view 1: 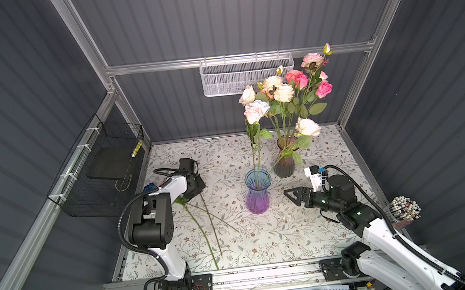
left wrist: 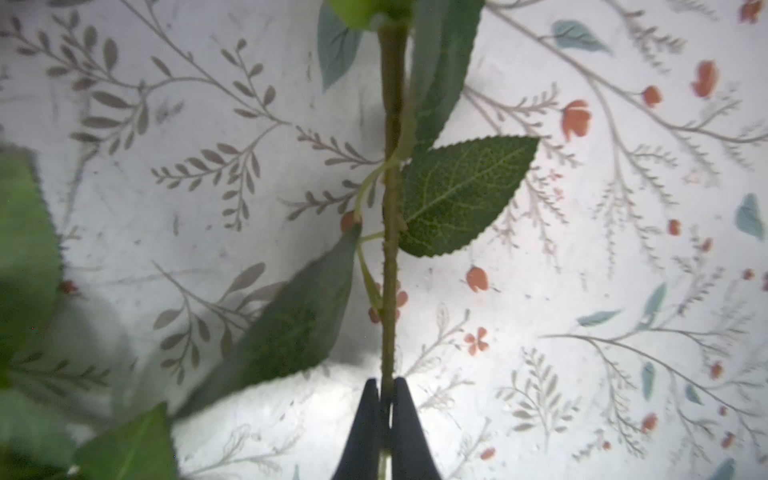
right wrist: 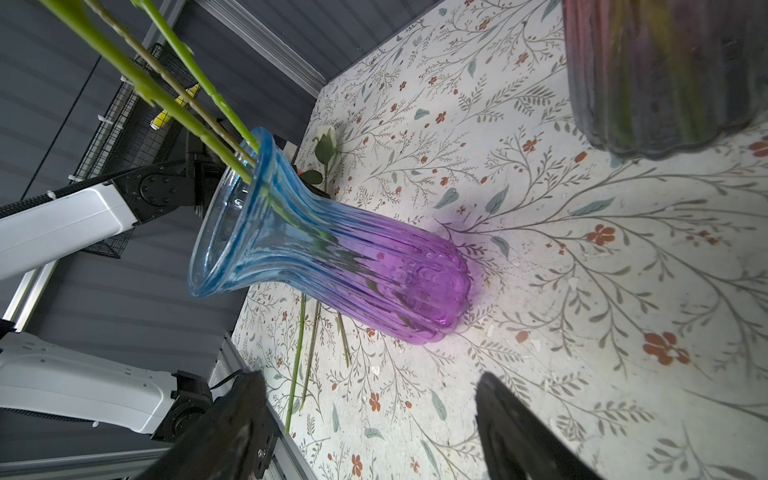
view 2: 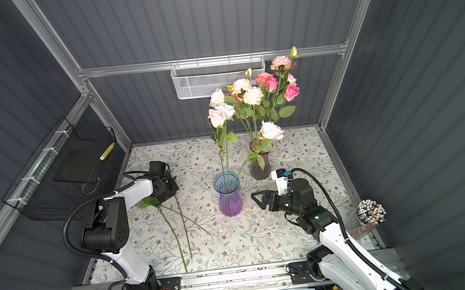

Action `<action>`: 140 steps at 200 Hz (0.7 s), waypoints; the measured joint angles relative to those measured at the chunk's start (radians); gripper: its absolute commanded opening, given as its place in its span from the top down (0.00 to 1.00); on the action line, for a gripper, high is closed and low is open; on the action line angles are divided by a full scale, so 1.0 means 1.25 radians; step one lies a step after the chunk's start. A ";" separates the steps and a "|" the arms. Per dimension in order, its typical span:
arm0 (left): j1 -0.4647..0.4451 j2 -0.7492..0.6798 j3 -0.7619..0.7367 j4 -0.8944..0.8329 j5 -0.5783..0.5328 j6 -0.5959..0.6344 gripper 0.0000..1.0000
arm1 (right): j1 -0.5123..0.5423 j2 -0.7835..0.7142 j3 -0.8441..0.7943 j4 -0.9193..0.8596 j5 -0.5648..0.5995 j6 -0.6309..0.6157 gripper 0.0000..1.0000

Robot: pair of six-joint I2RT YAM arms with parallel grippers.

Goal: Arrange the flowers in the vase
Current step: 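Grasp a loose white rose stem with the left gripper, then lift the white rose high with the left gripper over the blue-purple vase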

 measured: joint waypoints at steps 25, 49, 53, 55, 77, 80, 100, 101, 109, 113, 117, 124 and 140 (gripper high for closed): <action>0.000 -0.065 0.003 0.006 0.028 -0.007 1.00 | 0.000 -0.006 0.023 -0.021 0.008 -0.006 0.19; 0.000 -0.122 0.019 0.017 0.061 -0.012 1.00 | 0.000 -0.015 0.049 -0.042 0.016 -0.016 0.19; 0.000 -0.131 0.022 0.019 0.067 -0.013 1.00 | 0.000 -0.017 0.053 -0.044 0.017 -0.017 0.19; 0.000 -0.136 0.023 0.020 0.070 -0.013 1.00 | 0.000 -0.018 0.056 -0.047 0.019 -0.019 0.19; 0.000 -0.193 0.026 0.051 0.120 -0.013 1.00 | 0.000 -0.028 0.084 -0.072 0.029 -0.027 0.19; 0.000 -0.201 0.026 0.060 0.132 -0.013 1.00 | 0.000 -0.031 0.087 -0.075 0.031 -0.029 0.19; 0.000 -0.259 0.017 0.130 0.209 -0.018 1.00 | 0.000 -0.044 0.099 -0.087 0.041 -0.038 0.19; 0.000 -0.263 0.016 0.135 0.214 -0.018 1.00 | 0.000 -0.045 0.099 -0.088 0.042 -0.038 0.19; -0.001 -0.285 0.010 0.163 0.238 -0.020 1.00 | 0.000 -0.049 0.102 -0.092 0.045 -0.040 0.19; -0.002 -0.298 0.008 0.176 0.249 -0.021 1.00 | 0.000 -0.050 0.103 -0.094 0.046 -0.041 0.19; -0.002 -0.309 0.006 0.187 0.260 -0.022 1.00 | 0.000 -0.051 0.103 -0.097 0.048 -0.041 0.19; -0.006 -0.329 0.003 0.205 0.274 -0.021 1.00 | 0.000 -0.052 0.106 -0.099 0.050 -0.042 0.19; -0.016 -0.373 0.000 0.244 0.294 -0.020 1.00 | 0.000 -0.047 0.114 -0.109 0.056 -0.046 0.19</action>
